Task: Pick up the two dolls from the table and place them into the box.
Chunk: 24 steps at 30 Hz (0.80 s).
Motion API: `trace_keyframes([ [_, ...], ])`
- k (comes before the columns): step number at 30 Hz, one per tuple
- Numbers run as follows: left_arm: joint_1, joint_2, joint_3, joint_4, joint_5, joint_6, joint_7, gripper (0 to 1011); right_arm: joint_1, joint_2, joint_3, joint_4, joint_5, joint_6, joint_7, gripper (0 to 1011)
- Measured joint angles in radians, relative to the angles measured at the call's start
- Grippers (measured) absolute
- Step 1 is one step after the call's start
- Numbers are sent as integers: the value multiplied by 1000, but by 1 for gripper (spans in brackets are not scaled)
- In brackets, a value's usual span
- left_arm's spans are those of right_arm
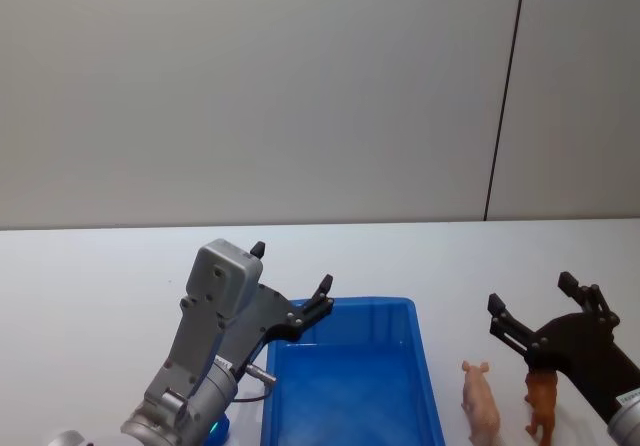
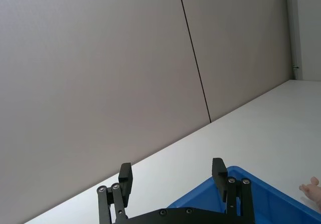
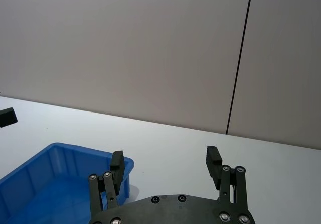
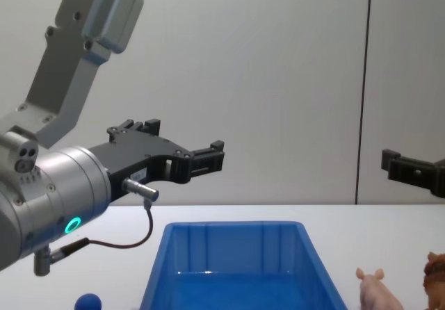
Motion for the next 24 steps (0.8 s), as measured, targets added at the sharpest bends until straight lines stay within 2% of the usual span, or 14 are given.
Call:
trace_keyframes([
  [24, 0, 0, 0, 0, 0, 0, 0, 1000, 0, 0, 0, 0, 0, 0, 0, 1001],
])
